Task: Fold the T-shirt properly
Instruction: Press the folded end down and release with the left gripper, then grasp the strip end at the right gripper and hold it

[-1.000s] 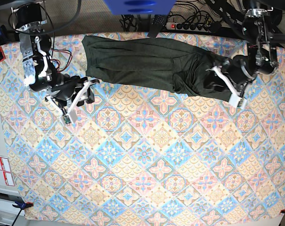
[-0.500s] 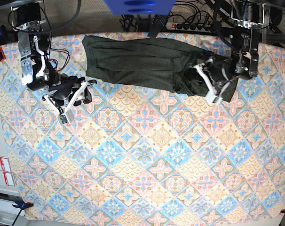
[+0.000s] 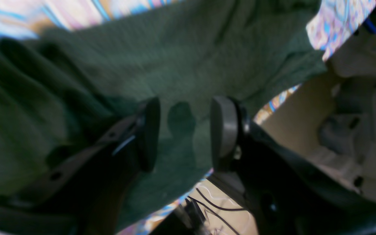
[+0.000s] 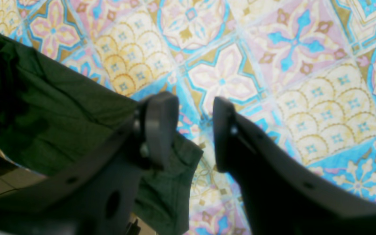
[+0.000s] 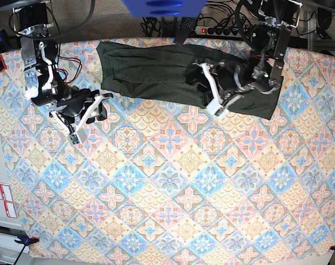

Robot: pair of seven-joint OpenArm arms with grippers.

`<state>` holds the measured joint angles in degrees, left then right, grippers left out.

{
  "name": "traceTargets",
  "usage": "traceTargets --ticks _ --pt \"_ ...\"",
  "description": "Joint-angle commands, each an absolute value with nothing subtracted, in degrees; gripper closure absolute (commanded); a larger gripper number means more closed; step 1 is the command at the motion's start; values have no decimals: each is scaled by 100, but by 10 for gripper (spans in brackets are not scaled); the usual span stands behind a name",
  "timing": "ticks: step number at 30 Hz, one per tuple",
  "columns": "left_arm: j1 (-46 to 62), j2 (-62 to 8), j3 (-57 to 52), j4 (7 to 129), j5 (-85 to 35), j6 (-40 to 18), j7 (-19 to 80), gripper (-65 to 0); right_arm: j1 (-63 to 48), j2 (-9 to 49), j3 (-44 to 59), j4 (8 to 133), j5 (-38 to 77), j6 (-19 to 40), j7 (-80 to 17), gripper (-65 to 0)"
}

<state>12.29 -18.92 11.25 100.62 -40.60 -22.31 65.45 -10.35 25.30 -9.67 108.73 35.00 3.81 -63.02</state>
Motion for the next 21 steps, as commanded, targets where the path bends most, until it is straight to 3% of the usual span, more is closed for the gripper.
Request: traceTargets --ticks 1,13,21 --pt "1226 -2035 831 10299 -4119 -2229 6519 -248 -1086 2642 -910 10941 3547 391 -6273 -221" --pt "1560 -2053 -1490 10607 -4048 -2229 6527 -248 -1903 2633 -690 10466 3556 391 -6273 -223" --pt "1578 -2053 -1956 10589 -4040 -2229 6527 -248 -2044 2633 -725 9886 3565 400 -6273 -231"
